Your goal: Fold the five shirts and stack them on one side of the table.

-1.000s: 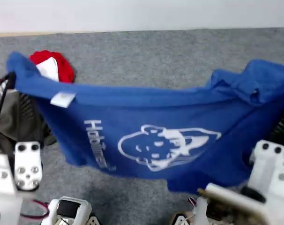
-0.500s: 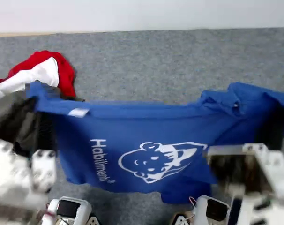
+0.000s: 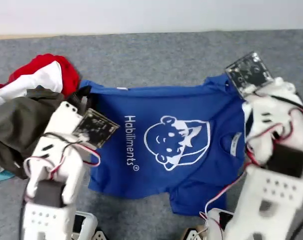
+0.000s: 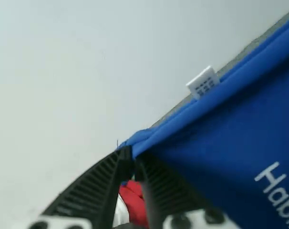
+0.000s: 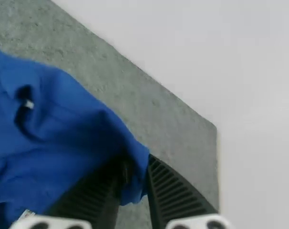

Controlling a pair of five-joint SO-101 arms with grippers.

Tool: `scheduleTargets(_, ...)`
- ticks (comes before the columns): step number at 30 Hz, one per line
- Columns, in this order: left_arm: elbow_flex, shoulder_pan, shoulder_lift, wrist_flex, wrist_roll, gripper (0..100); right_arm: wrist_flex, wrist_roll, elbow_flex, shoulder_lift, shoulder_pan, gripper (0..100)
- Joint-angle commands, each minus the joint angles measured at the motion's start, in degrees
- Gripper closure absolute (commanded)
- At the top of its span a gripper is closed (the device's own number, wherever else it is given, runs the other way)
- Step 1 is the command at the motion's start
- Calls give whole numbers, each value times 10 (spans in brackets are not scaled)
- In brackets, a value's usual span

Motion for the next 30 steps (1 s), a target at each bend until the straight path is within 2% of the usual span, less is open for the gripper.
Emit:
scheduleTargets(1, 32, -39, 69, -146, -20, 995, -109, 4, 11, 34, -7, 988)
scheduleTargets(5, -4, -69, 213, -258, -23, 995, -195, 4, 13, 79, -16, 988)
scheduleTargets(8, -80, -74, 324, -288, -22, 995, -260, 4, 11, 109, -29, 988)
scheduleTargets(18, -381, -74, 632, -289, -21, 995, -411, 6, -12, 229, -58, 988)
scheduleTargets(25, -521, -71, 772, -287, -21, 995, -411, 6, -117, 336, -55, 988)
scheduleTargets(30, -545, -74, 788, -270, -21, 995, -400, 6, -127, 356, -56, 988)
